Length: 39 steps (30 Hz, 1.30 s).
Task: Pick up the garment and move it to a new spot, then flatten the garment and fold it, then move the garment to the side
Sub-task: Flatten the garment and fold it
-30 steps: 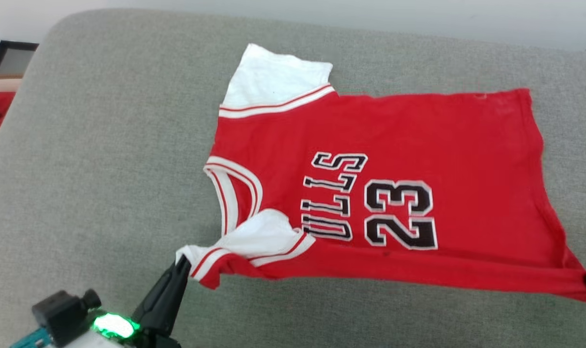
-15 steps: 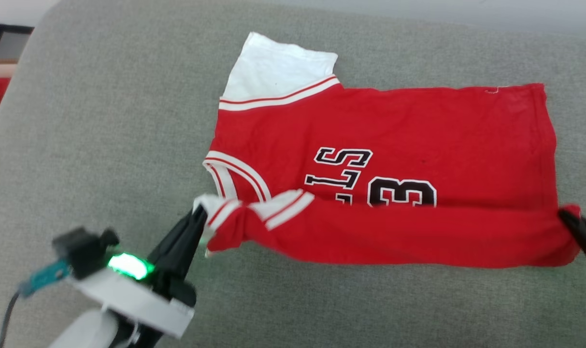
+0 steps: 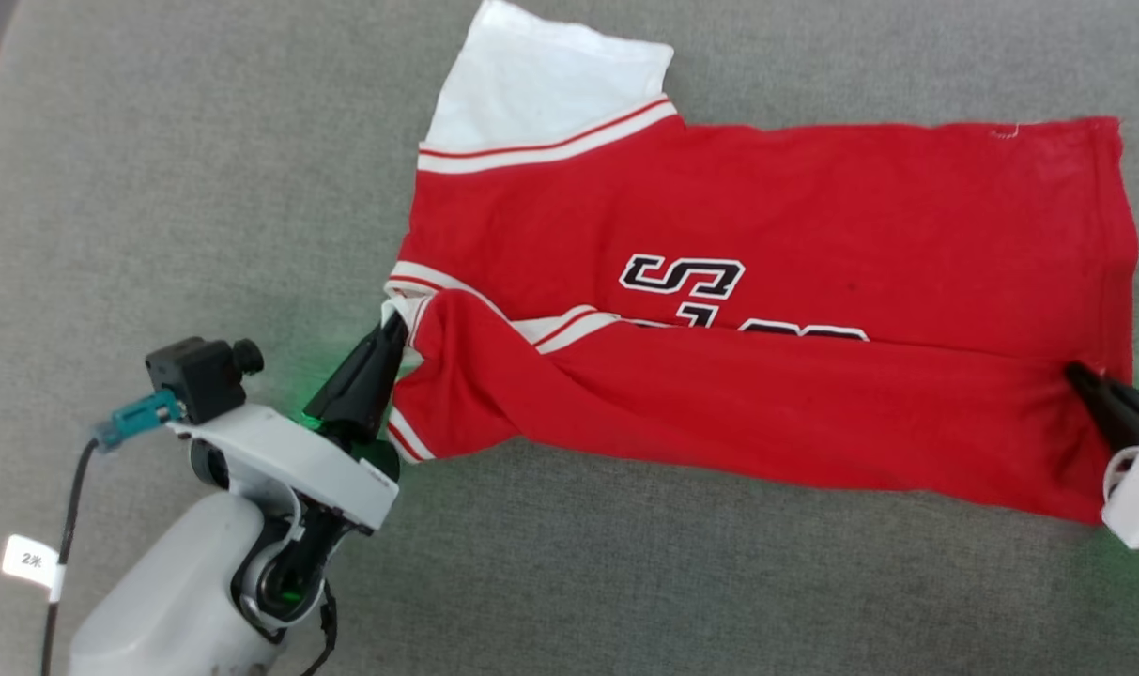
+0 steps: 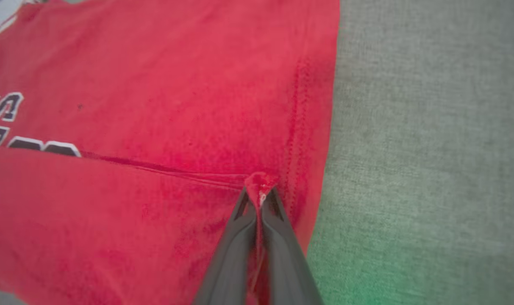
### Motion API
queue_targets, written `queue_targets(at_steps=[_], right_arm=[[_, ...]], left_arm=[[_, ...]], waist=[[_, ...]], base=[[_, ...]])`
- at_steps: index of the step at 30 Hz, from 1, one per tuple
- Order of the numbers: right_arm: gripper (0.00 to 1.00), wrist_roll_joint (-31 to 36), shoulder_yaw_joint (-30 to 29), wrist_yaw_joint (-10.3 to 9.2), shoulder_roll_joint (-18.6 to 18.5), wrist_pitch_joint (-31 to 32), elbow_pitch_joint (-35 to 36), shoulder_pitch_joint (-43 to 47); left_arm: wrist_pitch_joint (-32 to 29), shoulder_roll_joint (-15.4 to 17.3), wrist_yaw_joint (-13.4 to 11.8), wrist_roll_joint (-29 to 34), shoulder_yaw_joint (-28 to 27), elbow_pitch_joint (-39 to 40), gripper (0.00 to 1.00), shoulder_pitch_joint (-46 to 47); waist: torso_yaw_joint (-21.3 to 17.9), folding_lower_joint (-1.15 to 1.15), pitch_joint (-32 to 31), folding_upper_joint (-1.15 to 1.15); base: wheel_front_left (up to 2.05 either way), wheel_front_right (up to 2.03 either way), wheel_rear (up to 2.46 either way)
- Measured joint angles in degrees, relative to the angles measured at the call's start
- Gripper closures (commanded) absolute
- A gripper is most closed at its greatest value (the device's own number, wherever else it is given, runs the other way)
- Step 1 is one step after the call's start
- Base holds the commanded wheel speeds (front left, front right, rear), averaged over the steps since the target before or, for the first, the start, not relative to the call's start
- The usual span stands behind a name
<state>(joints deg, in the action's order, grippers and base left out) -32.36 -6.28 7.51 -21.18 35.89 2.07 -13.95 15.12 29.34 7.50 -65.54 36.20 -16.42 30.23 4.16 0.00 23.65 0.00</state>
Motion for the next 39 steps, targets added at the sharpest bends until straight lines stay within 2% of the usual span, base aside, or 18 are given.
queue_targets(at_steps=[7,8,10,11,12,13,14,16,17,18,20,25,29,32,36,39], right_arm=[[1.00,1.3,2.9,0.03,-0.2,-5.3,-4.8,-3.5],[1.00,1.6,3.3,0.03,-0.3,-5.8,-5.3,-3.9],[1.00,2.1,4.2,0.03,-0.5,-6.8,-6.3,-4.5],[1.00,2.1,4.4,0.03,-0.5,-7.5,-6.8,-4.6],[1.00,2.1,4.6,0.03,-0.5,-8.2,-7.2,-4.6],[1.00,2.1,4.9,0.02,-0.4,-8.8,-7.6,-4.7],[0.85,2.1,4.9,0.02,-0.4,-9.6,-8.0,-4.9],[0.67,2.1,5.2,0.01,0.0,-10.8,-9.0,-5.2],[0.36,2.1,5.3,0.01,0.2,-11.3,-9.4,-5.2],[0.00,2.1,5.3,0.01,0.3,-11.6,-9.8,-5.2],[0.00,2.2,5.2,0.01,0.8,-12.3,-10.6,-5.1],[0.00,2.2,3.2,0.00,1.2,-14.3,-12.1,-4.4],[0.00,2.3,2.2,0.00,1.6,-15.6,-12.1,-4.3],[0.00,2.3,2.0,0.00,2.0,-16.3,-11.7,-4.3],[0.00,2.1,2.1,0.00,2.6,-16.5,-10.9,-3.8],[0.00,1.8,2.3,0.00,2.8,-16.6,-10.2,-3.6]], left_arm=[[0.0,-0.9,0.0,1.2,2.2,-5.6,0.99,2.3],[0.0,-0.8,0.0,1.8,2.6,-6.2,0.86,2.7],[0.0,-1.0,0.0,1.9,2.6,-6.9,0.50,3.4],[0.0,-1.0,0.0,2.1,2.6,-7.1,0.09,3.7],[0.0,-1.0,0.0,2.2,2.5,-7.3,0.00,3.8],[0.0,-0.8,0.0,2.2,2.6,-7.4,0.00,3.9],[0.0,-0.3,0.0,2.3,3.0,-7.4,0.00,4.0],[0.0,1.4,0.0,2.5,3.9,-7.2,0.00,4.4],[0.0,2.4,0.0,2.5,4.5,-7.1,0.00,4.8],[0.0,3.4,0.0,2.3,5.3,-6.9,0.00,5.2],[-0.8,5.5,0.0,1.6,6.8,-6.4,0.00,6.2],[-7.0,10.6,0.0,1.6,10.2,-5.8,0.00,11.8],[-14.1,12.4,0.0,1.5,11.4,-5.8,0.00,16.4],[-24.2,13.8,-0.9,-0.5,13.5,-4.1,0.00,17.7],[-40.4,16.2,-3.8,-6.3,17.1,2.4,0.00,17.3],[-49.1,18.4,-5.7,-10.2,18.8,7.2,0.00,16.4]], waist=[[-0.6,0.00,1.9,0.00],[-0.7,0.00,1.9,0.00],[-0.7,0.00,1.7,0.00],[-0.7,0.00,1.5,0.00],[-0.6,0.00,1.3,0.00],[-0.6,0.00,0.9,0.00],[-0.6,0.00,0.5,0.00],[-0.5,0.00,-0.4,0.00],[-0.4,0.00,-0.9,0.00],[-0.4,0.00,-1.5,0.00],[-0.3,0.00,-2.7,0.00],[0.1,0.00,-6.1,0.00],[0.5,0.00,-8.6,0.00],[0.8,0.00,-10.3,0.00],[0.8,0.00,-11.9,0.00],[0.7,0.00,-11.9,0.00]], base=[[0.00,0.00,0.00],[0.00,0.00,0.00],[0.00,0.00,0.00],[0.00,0.00,0.00],[0.00,0.00,0.00],[0.00,0.00,0.00],[0.00,0.00,0.00],[0.00,0.00,0.00],[0.00,0.00,0.00],[0.00,0.00,0.00],[0.00,0.00,0.00],[0.00,0.00,0.00],[0.00,0.00,0.00],[0.00,0.00,0.00],[0.00,0.00,0.00],[0.00,0.00,0.00]])
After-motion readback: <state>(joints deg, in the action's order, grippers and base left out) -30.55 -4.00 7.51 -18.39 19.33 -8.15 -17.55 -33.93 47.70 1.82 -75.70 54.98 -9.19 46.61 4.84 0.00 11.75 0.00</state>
